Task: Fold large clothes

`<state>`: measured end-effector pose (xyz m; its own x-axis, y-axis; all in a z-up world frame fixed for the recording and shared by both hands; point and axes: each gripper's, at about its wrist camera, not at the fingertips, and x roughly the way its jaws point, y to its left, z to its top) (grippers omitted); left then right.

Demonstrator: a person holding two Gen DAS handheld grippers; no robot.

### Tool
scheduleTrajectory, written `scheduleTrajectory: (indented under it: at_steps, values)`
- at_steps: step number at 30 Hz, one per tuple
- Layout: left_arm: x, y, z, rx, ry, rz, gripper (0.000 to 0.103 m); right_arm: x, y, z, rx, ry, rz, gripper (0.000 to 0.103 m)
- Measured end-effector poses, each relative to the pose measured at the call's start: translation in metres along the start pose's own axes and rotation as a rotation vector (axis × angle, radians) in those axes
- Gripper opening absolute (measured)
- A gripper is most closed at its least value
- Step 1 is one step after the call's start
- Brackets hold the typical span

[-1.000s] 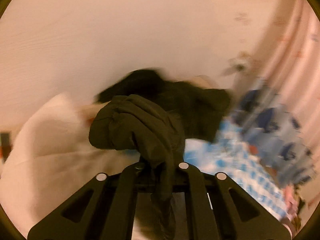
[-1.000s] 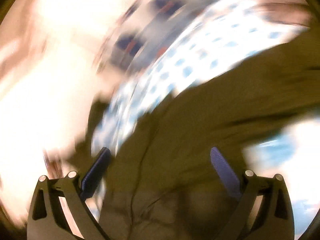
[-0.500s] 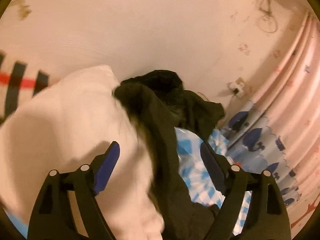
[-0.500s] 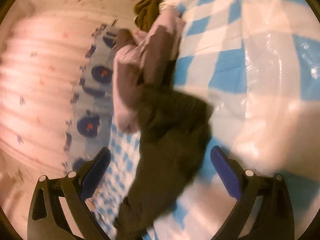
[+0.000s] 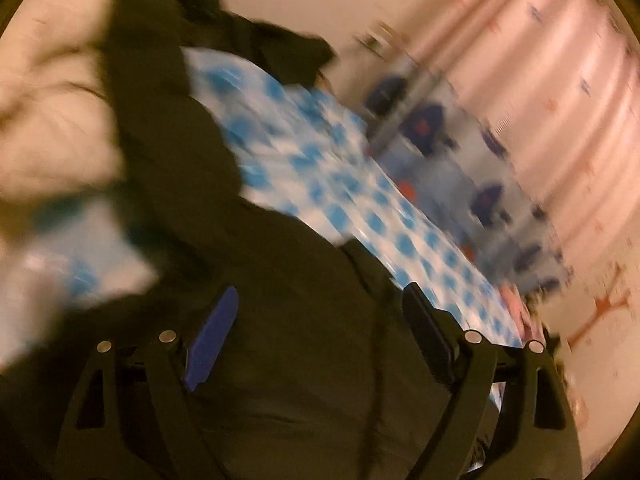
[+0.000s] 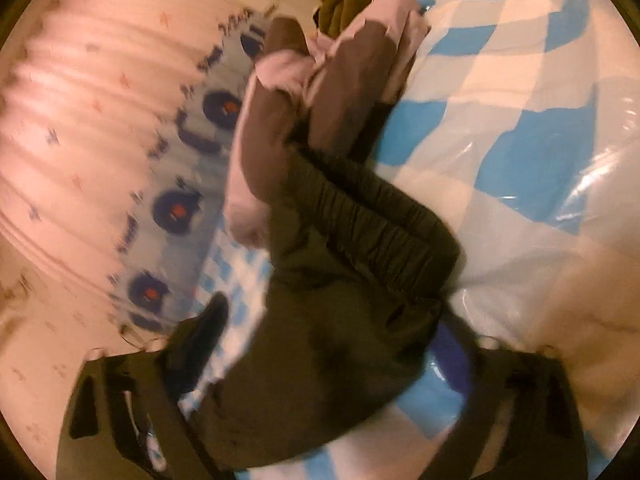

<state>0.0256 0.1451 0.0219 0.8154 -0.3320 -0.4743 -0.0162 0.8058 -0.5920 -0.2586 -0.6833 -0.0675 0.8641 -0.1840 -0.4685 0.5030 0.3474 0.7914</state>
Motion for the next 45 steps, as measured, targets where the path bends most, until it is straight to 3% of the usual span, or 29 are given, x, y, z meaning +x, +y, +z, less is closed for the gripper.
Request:
scheduleTrajectory:
  at_steps: [1, 2, 3, 8, 14, 22, 27, 31, 37, 41, 45]
  values:
    - [0.009, -0.009, -0.008, 0.021, 0.012, -0.013, 0.08, 0.005, 0.001, 0.003, -0.007, 0.018, -0.023, 0.05]
    - [0.018, -0.02, -0.018, 0.056, 0.022, -0.023, 0.08, 0.011, -0.001, 0.005, 0.001, 0.044, -0.033, 0.018]
    - [0.022, -0.025, -0.025, 0.081, 0.029, -0.029, 0.08, 0.013, -0.002, 0.006, 0.003, 0.053, -0.043, 0.011]
    - [0.031, -0.031, -0.052, 0.141, 0.038, -0.032, 0.08, 0.001, 0.037, 0.004, -0.105, 0.008, -0.003, 0.006]
    - [0.027, -0.018, -0.034, 0.076, 0.043, -0.039, 0.08, -0.019, 0.104, 0.003, -0.176, -0.044, 0.113, 0.005]
    - [0.001, -0.008, -0.015, 0.102, -0.021, 0.019, 0.08, 0.004, 0.247, -0.036, -0.322, 0.045, 0.329, 0.005]
    - [-0.021, 0.016, 0.005, 0.06, -0.059, 0.062, 0.08, 0.033, 0.351, -0.095, -0.433, 0.146, 0.465, 0.005]
    - [-0.039, 0.042, 0.023, 0.007, -0.096, 0.099, 0.08, 0.052, 0.41, -0.14, -0.489, 0.209, 0.531, 0.005]
    - [-0.063, 0.08, 0.044, -0.094, -0.14, 0.112, 0.081, 0.089, 0.503, -0.233, -0.57, 0.325, 0.624, 0.005]
    - [-0.073, 0.105, 0.056, -0.178, -0.137, 0.072, 0.081, 0.118, 0.54, -0.305, -0.619, 0.42, 0.645, 0.005]
    - [-0.073, 0.109, 0.058, -0.186, -0.111, 0.043, 0.081, 0.154, 0.541, -0.39, -0.679, 0.541, 0.602, 0.005]
